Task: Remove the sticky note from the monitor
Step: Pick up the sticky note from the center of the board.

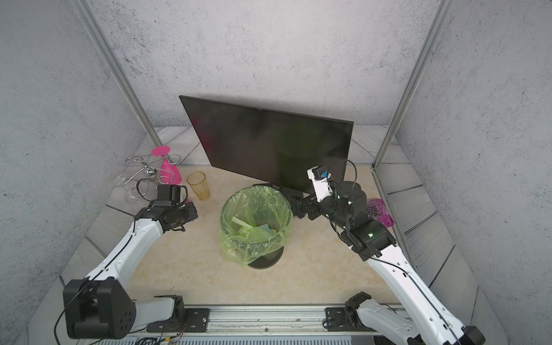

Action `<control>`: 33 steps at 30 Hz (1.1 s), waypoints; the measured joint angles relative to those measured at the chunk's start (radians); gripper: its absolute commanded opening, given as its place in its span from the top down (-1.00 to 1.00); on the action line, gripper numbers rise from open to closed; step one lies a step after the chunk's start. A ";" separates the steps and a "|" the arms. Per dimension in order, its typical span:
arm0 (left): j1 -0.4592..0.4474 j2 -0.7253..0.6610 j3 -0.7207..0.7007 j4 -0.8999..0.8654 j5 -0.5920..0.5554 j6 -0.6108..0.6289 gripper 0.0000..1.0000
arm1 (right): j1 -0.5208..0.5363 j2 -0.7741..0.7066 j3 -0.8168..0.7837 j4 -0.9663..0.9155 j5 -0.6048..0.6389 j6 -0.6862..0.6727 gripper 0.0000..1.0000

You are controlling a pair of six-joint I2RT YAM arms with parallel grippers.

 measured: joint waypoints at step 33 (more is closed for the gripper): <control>0.066 0.373 0.072 0.257 -0.154 -0.100 0.14 | 0.000 -0.002 -0.035 0.000 0.029 -0.018 -0.99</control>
